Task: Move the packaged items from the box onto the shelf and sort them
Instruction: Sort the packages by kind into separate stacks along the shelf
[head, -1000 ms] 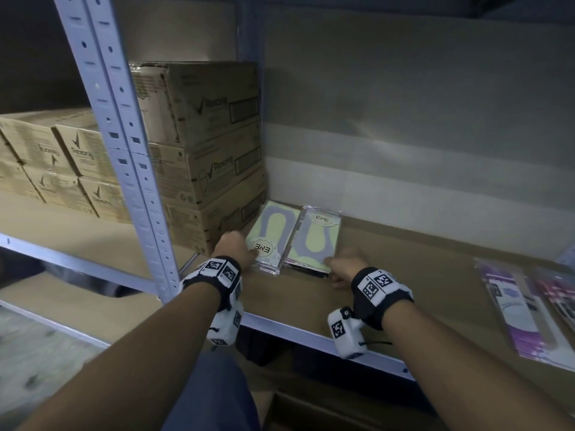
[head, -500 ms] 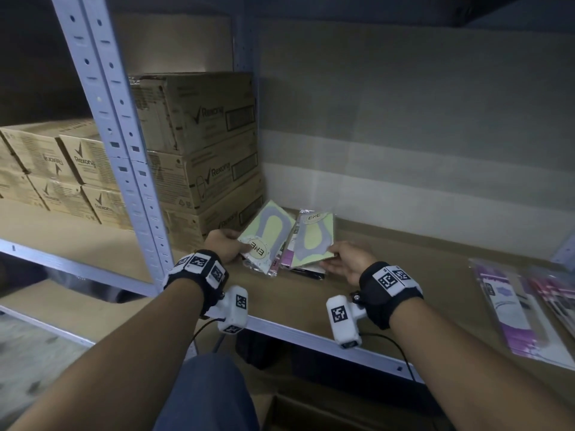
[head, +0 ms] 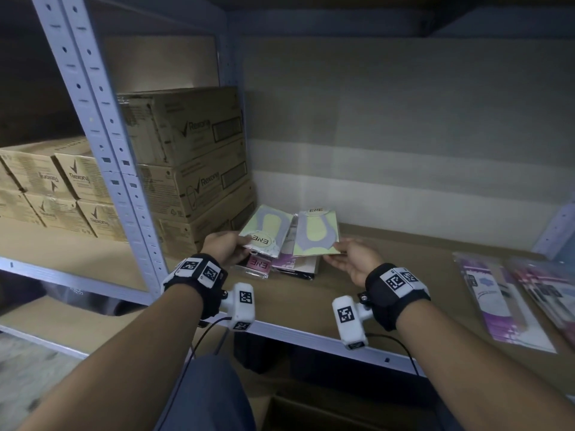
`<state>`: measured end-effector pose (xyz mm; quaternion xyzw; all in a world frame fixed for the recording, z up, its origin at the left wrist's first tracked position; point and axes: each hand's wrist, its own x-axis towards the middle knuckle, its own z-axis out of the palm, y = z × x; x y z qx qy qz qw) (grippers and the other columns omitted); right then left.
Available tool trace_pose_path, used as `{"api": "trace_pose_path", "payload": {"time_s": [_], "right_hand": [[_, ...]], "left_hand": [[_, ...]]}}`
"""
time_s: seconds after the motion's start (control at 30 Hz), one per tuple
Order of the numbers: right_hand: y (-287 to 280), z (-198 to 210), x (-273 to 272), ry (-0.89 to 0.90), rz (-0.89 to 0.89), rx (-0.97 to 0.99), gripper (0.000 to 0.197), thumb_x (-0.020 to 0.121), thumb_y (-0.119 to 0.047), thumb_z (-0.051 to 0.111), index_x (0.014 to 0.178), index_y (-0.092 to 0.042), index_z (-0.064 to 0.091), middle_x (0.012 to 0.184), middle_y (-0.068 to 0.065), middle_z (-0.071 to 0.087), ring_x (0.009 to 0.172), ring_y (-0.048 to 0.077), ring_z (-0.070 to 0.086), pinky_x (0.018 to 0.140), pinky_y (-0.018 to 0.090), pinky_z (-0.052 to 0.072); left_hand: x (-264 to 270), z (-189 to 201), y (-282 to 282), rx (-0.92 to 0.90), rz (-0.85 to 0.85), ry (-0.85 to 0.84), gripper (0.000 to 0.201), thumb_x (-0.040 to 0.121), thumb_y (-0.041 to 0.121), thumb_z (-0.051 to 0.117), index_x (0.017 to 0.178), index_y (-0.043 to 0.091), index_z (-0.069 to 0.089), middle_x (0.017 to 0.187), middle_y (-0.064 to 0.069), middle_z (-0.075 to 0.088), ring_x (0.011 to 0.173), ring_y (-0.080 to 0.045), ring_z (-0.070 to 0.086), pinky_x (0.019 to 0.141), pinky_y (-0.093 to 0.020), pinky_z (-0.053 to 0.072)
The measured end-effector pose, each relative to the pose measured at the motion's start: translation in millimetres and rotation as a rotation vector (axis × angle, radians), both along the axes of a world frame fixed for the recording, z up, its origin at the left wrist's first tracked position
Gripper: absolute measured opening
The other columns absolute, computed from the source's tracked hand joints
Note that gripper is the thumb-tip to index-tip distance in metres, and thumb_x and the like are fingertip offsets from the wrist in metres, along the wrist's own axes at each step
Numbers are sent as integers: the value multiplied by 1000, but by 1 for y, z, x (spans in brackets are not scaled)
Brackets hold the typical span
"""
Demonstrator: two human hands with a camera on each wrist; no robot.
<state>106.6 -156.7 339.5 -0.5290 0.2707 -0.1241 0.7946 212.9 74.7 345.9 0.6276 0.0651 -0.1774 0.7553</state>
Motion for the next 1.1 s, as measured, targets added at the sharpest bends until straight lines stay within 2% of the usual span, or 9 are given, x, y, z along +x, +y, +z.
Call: {"api": "trace_pose_path", "payload": {"time_s": [0.17,0.43,0.57,0.63,0.7,0.8,0.87,0.93,1.1], "right_hand": [[-24,-1,-23,-14,-56,-12,18,90,10,50,104,-1,52,118,24,59,82,30,63,53,30,59],[-69,-11,-75,4,-208,-20,19,90,10,49,105,-1,51,117,23,60,80,29,63,52,29,58],[-92,-12,-105,25,-269,-54,16,90,10,49,101,0,53,117,22,60,90,30,63,62,32,57],[-103,-12,-120,36,-300,-83,14,90,11,49,95,-2,53,114,21,59,93,31,61,66,33,56],[-113,-13,-134,42,-328,-104,15,90,11,49,101,1,52,113,21,58,88,28,61,66,33,55],[-127,-16,-153,56,-362,-128,20,90,11,48,108,3,53,115,20,59,89,28,60,67,33,55],[-134,-18,-164,71,-380,-143,16,90,11,48,101,3,56,116,20,59,93,31,60,70,35,56],[-140,-20,-173,89,-396,-147,13,90,11,49,95,1,56,115,20,59,90,29,60,69,35,56],[-151,-25,-184,112,-415,-140,19,89,9,50,107,2,54,121,21,58,98,31,60,63,31,54]], "left_hand": [[-11,-8,-27,-39,-25,-13,28,83,-4,65,110,-10,62,100,-26,69,73,-26,62,52,-21,56],[-42,-9,-90,-86,-193,-18,31,84,-6,62,115,-9,58,110,-22,68,84,-26,68,56,-23,58],[-61,-14,-121,-76,-262,-8,18,86,-5,61,104,-4,61,106,-17,69,84,-22,68,59,-22,58],[-69,-21,-134,-74,-277,3,21,85,-3,64,106,-3,61,107,-16,70,90,-24,69,67,-24,60],[-78,-28,-146,-67,-300,-1,25,83,-3,65,108,-2,60,107,-17,70,91,-24,70,71,-25,60],[-91,-35,-163,-78,-333,11,32,83,-5,66,114,-7,58,111,-21,69,91,-26,69,63,-22,60],[-99,-38,-173,-97,-336,32,32,82,-6,66,112,-7,57,113,-23,67,93,-28,68,57,-21,59],[-106,-40,-182,-111,-337,43,24,82,-6,66,103,-3,57,113,-24,67,91,-28,68,53,-19,56],[-118,-43,-195,-130,-350,30,17,82,-9,65,87,3,54,108,-24,67,86,-28,68,57,-22,59]]}}
